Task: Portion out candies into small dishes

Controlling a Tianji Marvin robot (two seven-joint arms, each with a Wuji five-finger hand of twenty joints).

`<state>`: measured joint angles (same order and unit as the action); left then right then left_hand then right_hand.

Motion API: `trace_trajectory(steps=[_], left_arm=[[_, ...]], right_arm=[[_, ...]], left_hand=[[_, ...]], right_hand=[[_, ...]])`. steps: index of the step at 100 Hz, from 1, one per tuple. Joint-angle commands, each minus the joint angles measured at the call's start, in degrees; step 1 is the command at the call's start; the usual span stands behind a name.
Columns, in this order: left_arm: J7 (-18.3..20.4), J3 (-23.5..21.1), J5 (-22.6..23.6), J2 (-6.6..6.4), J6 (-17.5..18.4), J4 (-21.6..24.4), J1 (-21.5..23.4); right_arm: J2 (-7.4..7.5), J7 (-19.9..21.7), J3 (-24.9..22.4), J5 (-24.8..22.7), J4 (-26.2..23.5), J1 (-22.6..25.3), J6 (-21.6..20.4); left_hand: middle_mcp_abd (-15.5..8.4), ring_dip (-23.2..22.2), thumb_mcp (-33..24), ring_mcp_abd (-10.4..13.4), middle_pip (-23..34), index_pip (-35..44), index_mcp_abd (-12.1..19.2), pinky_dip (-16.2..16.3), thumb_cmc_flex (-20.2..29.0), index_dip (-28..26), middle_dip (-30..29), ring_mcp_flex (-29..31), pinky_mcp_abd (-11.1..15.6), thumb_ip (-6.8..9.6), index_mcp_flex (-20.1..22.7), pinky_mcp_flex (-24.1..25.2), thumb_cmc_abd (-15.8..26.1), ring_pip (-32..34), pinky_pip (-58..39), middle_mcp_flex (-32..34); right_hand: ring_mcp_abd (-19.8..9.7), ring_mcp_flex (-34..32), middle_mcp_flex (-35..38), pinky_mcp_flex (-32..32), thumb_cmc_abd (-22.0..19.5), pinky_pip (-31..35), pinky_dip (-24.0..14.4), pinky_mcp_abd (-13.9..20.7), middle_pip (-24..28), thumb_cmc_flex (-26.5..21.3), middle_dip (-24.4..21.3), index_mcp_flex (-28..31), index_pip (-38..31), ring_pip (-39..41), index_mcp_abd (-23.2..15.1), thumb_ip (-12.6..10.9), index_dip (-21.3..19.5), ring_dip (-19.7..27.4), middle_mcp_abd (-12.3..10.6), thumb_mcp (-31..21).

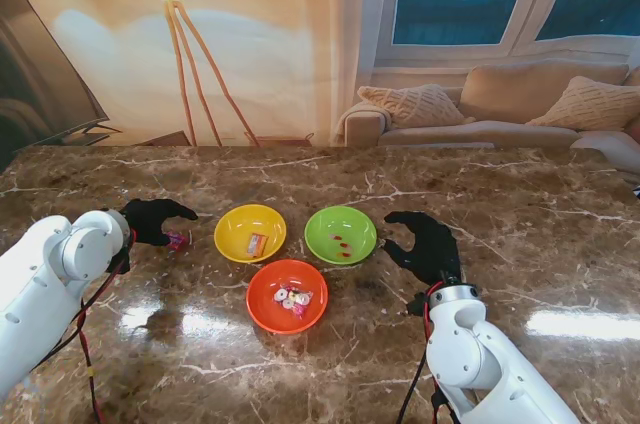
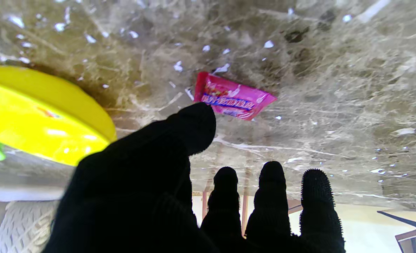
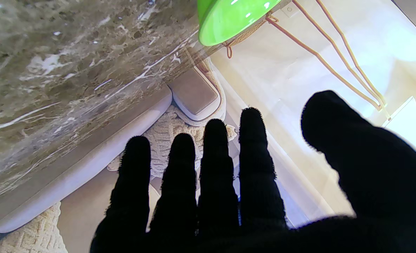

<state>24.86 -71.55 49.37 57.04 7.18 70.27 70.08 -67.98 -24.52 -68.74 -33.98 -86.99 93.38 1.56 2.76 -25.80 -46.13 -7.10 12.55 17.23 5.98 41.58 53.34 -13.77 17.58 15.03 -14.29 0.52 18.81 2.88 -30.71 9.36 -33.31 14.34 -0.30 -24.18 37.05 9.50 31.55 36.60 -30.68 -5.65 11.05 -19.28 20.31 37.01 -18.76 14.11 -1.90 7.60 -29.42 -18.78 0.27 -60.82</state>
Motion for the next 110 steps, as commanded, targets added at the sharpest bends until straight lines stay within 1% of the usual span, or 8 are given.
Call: trace_trajectory(steps=[1, 23, 26, 43, 58, 88, 107, 110], left_arm=[[-0.39, 0.46, 0.00, -0.24, -0.32, -1.30, -0.13], [-1.52, 2.97, 0.81, -0.41, 0.42, -4.89, -1.98], [-1.93, 3.33, 0.85, -0.40, 0.62, -5.39, -2.25], [-4.30, 5.15, 2.24, -0.46, 1.92, -7.71, -3.54], [-7.48, 6.42, 3.48, -0.39, 2.66, -9.72, -4.04], [-10.14, 9.35, 4.18, -0.64, 4.51, -12.91, -4.50], [-13.23, 10.94, 4.91, -0.66, 5.02, -15.03, -4.89], [-13.65, 10.98, 5.01, -0.64, 5.08, -15.22, -4.87]], right_arm=[[-0.06, 0.90, 0.09, 0.27, 0.33, 0.30, 0.43], [-0.04, 1.09, 0.29, 0.33, 0.44, 0.10, 0.49], [-0.04, 1.12, 0.33, 0.33, 0.45, 0.07, 0.49], [-0.03, 1.28, 0.50, 0.43, 0.57, -0.07, 0.54], [-0.04, 1.31, 0.60, 0.49, 0.64, -0.17, 0.56], [-0.03, 1.72, 0.82, 0.68, 0.43, -0.45, 0.87], [-0.04, 1.87, 0.86, 0.89, 0.23, -0.44, 0.86], [-0.04, 1.88, 0.87, 0.93, 0.21, -0.44, 0.86]], left_hand=[[-1.27, -0.95, -0.74, 0.50, -0.04, -0.42, 0.45, 0.73, 1.63, 1.18, 0.71, -1.70, 0.91, 0.47, -1.73, 1.25, 0.31, -0.33, 1.95, -2.80], [-2.56, -2.05, 0.22, 0.87, 1.25, 1.63, -0.82, 1.43, -0.85, -0.69, 2.80, -1.01, 1.08, -0.89, -2.32, 0.66, -1.04, 0.65, 2.45, -1.93], [-2.70, -2.35, 0.60, 0.98, 1.58, 2.34, -0.71, 1.73, -1.42, -1.70, 3.56, -0.86, 1.08, -1.61, -2.30, 0.56, -1.19, 0.92, 2.18, -1.62], [-3.07, -3.43, 1.89, 0.80, 3.16, 6.11, -0.23, 2.40, -3.89, -5.66, 5.76, 0.53, 0.76, -2.58, -1.21, -0.16, -2.14, 2.30, 0.38, 0.45], [-3.07, -6.36, 2.99, 0.63, 5.18, 13.29, 1.00, 2.32, -6.21, -13.51, 8.79, 3.25, 0.40, -3.30, -0.97, -0.86, -2.85, 5.70, -2.90, 2.76], [-2.39, -7.45, 5.81, 0.39, 6.14, 27.48, 3.42, 2.23, -6.25, -27.04, 10.04, 4.94, -0.11, -4.16, 0.19, -2.11, -2.91, 7.76, -7.13, 4.44], [-2.18, -9.72, 2.70, 0.87, 8.86, 37.22, 4.70, 3.83, -4.47, -36.16, 11.13, 12.20, 0.10, -4.15, 3.59, -8.43, -3.73, 12.43, -16.94, 9.53], [-1.94, -10.53, 2.60, 0.81, 9.68, 39.01, 5.02, 3.97, -3.73, -37.87, 11.51, 14.37, 0.45, -4.87, 4.35, -10.28, -4.28, 13.88, -19.25, 10.87]], right_hand=[[-0.13, -0.25, 0.15, -0.51, -0.13, -0.69, -1.49, 0.39, -0.18, 1.57, 0.67, 0.23, -0.18, -0.57, -1.37, -1.66, 0.28, -0.87, -0.46, 0.43], [-0.13, -0.34, 0.14, -0.46, -0.12, -0.67, -1.53, 0.39, -0.17, 1.55, 0.68, 0.16, -0.16, -0.54, -1.37, -1.66, 0.28, -0.88, -0.47, 0.42], [-0.08, -0.37, 0.15, -0.43, -0.10, -0.65, -1.54, 0.38, -0.16, 1.56, 0.68, 0.19, -0.18, -0.52, -1.35, -1.66, 0.28, -0.88, -0.48, 0.42], [-0.11, -0.39, 0.17, -0.37, -0.05, -0.62, -1.56, 0.38, -0.16, 1.49, 0.68, 0.19, -0.17, -0.52, -1.35, -1.66, 0.28, -0.88, -0.49, 0.37], [-0.07, -0.47, 0.23, -0.32, -0.08, -0.59, -1.59, 0.37, -0.13, 1.51, 0.69, 0.12, -0.15, -0.49, -1.29, -1.64, 0.28, -0.90, -0.51, 0.36], [-0.05, -0.50, 0.27, -0.20, -0.02, -0.55, -1.60, 0.34, -0.12, 1.35, 0.69, 0.12, -0.14, -0.50, -1.37, -1.63, 0.30, -0.89, -0.60, 0.19], [-0.05, -0.74, 0.37, 0.14, 0.04, -0.40, -1.62, 0.38, -0.10, 1.37, 0.67, 0.09, -0.12, -0.44, -1.24, -1.58, 0.33, -0.89, -0.55, 0.02], [-0.11, -0.83, 0.38, 0.19, 0.04, -0.37, -1.63, 0.40, -0.09, 1.35, 0.67, 0.06, -0.11, -0.41, -1.27, -1.58, 0.34, -0.89, -0.54, 0.01]])
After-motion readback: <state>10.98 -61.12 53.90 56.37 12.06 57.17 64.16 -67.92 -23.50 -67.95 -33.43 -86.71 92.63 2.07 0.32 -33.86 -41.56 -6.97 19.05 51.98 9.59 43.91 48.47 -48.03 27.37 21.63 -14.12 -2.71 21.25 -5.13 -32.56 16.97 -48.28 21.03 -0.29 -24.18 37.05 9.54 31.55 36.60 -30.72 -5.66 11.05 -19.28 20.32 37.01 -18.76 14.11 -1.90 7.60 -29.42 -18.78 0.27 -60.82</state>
